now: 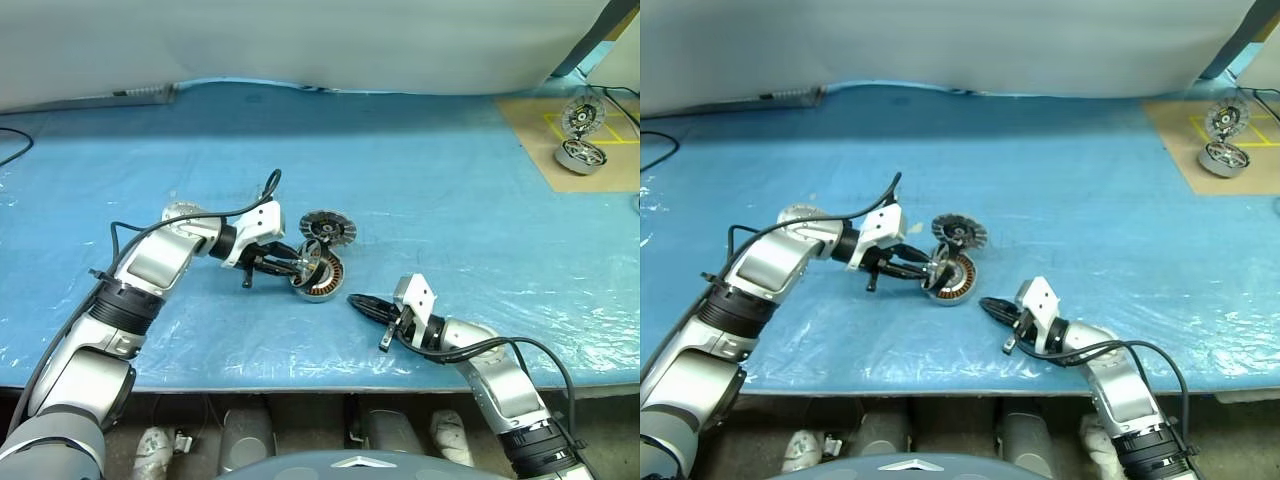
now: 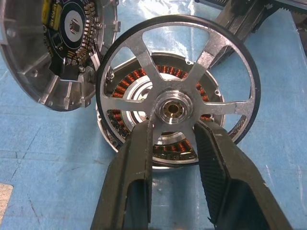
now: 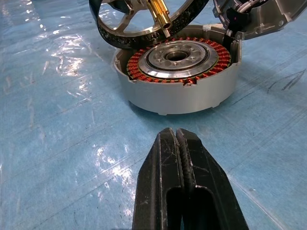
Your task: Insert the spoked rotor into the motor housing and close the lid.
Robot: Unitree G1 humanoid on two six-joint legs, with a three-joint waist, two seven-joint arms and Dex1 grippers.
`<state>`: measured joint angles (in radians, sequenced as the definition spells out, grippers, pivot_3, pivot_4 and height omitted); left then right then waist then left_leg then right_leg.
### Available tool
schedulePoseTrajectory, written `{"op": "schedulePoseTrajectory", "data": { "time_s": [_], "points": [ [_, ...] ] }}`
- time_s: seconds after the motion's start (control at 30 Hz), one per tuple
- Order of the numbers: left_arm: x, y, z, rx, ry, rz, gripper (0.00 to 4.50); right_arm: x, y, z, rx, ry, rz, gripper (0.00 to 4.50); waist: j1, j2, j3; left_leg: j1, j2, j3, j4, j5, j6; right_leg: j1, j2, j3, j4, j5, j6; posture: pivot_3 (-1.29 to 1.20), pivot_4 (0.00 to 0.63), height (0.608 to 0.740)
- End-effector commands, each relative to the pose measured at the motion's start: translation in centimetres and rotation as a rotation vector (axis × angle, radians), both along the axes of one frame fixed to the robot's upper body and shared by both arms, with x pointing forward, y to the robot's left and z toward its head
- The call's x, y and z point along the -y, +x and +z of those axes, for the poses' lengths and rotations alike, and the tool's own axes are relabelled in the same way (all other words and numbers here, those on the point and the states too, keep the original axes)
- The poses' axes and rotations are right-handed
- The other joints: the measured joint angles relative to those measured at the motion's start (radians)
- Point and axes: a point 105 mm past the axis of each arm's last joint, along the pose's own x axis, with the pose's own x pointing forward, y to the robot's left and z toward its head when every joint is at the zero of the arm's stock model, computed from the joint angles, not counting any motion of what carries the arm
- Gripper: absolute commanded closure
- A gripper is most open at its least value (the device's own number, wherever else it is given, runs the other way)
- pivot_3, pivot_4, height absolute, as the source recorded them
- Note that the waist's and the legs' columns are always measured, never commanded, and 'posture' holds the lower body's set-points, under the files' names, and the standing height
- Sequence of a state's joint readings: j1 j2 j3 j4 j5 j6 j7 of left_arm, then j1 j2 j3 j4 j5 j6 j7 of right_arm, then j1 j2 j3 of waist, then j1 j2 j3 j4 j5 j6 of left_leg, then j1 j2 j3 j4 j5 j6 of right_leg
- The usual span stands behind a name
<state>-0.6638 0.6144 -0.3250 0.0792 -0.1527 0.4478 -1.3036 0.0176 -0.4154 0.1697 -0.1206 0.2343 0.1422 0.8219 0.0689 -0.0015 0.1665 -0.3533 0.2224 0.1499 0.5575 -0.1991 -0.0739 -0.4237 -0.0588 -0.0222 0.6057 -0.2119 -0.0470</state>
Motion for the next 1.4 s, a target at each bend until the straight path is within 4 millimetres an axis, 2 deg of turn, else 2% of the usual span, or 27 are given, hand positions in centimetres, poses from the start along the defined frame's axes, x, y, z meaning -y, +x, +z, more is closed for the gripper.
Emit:
{"op": "schedulePoseTrajectory", "data": {
  "time_s": [0.03, 0.3, 0.33, 0.4, 0.6, 0.83, 1.0, 1.2, 1.4],
  "points": [
    [-0.4, 0.1, 0.4, 0.015, 0.031, 0.007, 3.50, -0.3, 0.1, 0.5, 0.028, 0.015, 0.007, 4.50, 0.000, 0.000, 0.000, 0.000, 0.000, 0.000, 0.000, 0.000, 0.000, 0.000, 0.000, 0.000, 0.000, 0.000, 0.000, 0.00, 0.150, 0.740],
    [-0.2, 0.1, 0.8, 0.012, 0.027, 0.012, 3.50, -0.4, 0.1, 0.4, 0.025, 0.011, 0.007, 4.50, 0.000, 0.000, 0.000, 0.000, 0.000, 0.000, 0.000, 0.000, 0.000, 0.000, 0.000, 0.000, 0.000, 0.000, 0.000, 0.00, 0.150, 0.740],
    [-0.2, 0.2, 0.9, 0.012, 0.026, 0.012, 2.78, -0.4, 0.1, 0.4, 0.025, 0.010, 0.007, 4.50, 0.000, 0.000, 0.000, 0.000, 0.000, 0.000, 0.000, 0.000, 0.000, 0.000, 0.000, 0.000, 0.000, 0.000, 0.000, 0.00, 0.150, 0.740],
    [-0.1, 0.1, 0.9, 0.011, 0.023, 0.010, 2.21, -0.3, 0.1, 0.4, 0.025, 0.008, 0.006, 4.50, 0.000, 0.000, 0.000, 0.000, 0.000, 0.000, 0.000, 0.000, 0.000, 0.000, 0.000, 0.000, 0.000, 0.000, 0.000, 0.00, 0.150, 0.740],
    [0.6, 0.2, 1.6, 0.018, -0.023, 0.006, 0.11, -0.2, 0.1, 0.3, 0.021, 0.003, 0.002, 4.50, 0.001, 0.000, 0.000, 0.000, 0.000, 0.000, 0.000, 0.000, 0.000, 0.000, 0.000, 0.000, 0.000, 0.000, 0.000, 0.00, 0.150, 0.740],
    [0.8, -0.4, 1.9, 0.000, -0.049, -0.015, 0.11, -0.1, 0.0, 0.3, 0.019, -0.001, -0.002, 4.50, 0.001, 0.000, 0.000, 0.000, 0.000, 0.000, 0.000, 0.000, 0.000, 0.000, 0.000, 0.000, 0.000, 0.000, 0.000, 0.00, 0.150, 0.740],
    [0.8, -1.3, 2.5, -0.023, -0.093, -0.036, 1.72, -0.1, 0.0, 0.3, 0.022, -0.001, -0.009, 4.50, 0.000, 0.000, 0.000, 0.000, 0.000, 0.000, 0.000, 0.000, 0.000, 0.000, 0.000, 0.000, 0.000, 0.000, 0.000, 0.00, 0.150, 0.740],
    [-0.4, -1.7, 2.8, 0.005, -0.157, 0.027, 1.72, 1.4, 0.5, 0.7, 0.025, 0.001, -0.069, 4.50, 0.000, 0.000, 0.000, 0.000, 0.000, 0.000, 0.001, 0.000, 0.000, 0.000, 0.000, 0.000, 0.000, 0.000, 0.000, 0.00, 0.150, 0.740],
    [-2.8, -2.2, 2.0, 0.066, -0.219, 0.155, 1.72, 3.9, 1.5, 1.6, 0.048, -0.050, -0.169, 4.50, -0.002, 0.000, 0.000, 0.000, 0.000, 0.000, 0.001, 0.000, 0.000, 0.000, 0.000, 0.000, 0.000, 0.000, 0.000, 0.00, 0.150, 0.740]
  ]
}}
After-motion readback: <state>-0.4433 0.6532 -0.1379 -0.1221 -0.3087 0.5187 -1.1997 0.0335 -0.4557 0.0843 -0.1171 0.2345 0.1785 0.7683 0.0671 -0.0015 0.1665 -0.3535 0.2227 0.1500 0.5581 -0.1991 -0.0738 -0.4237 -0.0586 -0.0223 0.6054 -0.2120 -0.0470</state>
